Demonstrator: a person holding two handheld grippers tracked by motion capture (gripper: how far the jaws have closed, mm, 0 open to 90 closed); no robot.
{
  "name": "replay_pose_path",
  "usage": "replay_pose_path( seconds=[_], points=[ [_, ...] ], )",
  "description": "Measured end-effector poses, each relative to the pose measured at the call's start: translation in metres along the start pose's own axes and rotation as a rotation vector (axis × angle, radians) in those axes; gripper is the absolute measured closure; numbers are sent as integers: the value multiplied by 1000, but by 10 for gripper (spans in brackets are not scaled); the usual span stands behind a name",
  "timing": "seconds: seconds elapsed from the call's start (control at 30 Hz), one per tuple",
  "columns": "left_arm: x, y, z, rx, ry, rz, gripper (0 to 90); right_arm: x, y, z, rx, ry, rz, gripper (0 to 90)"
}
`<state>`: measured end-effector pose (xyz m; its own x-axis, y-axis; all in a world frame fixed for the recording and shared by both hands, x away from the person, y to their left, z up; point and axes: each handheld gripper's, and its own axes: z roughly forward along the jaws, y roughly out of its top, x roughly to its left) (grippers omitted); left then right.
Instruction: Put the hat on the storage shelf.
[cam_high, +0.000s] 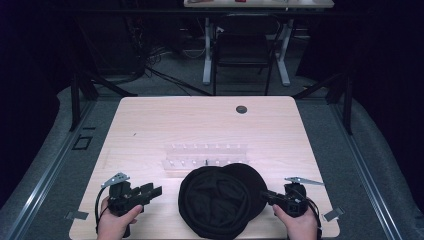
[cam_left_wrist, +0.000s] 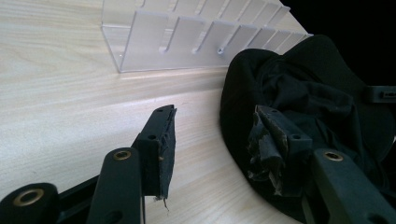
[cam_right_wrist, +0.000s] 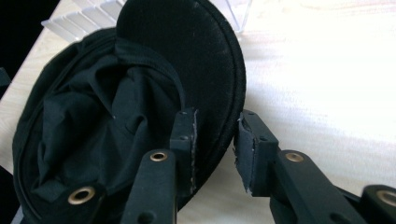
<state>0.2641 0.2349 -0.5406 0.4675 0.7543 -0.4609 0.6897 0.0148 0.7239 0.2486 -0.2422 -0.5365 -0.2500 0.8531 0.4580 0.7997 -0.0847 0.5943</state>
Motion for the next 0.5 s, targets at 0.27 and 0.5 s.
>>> replay_pose_path(
  seconds=[0.27, 0.5],
  points=[
    [-13, -14, 6, 45, -39, 21, 514, 4, -12, -3, -22, 18, 41, 693],
    [-22, -23, 16, 87, -78, 45, 503, 7, -17, -4, -18, 28, 42, 689]
  ],
)
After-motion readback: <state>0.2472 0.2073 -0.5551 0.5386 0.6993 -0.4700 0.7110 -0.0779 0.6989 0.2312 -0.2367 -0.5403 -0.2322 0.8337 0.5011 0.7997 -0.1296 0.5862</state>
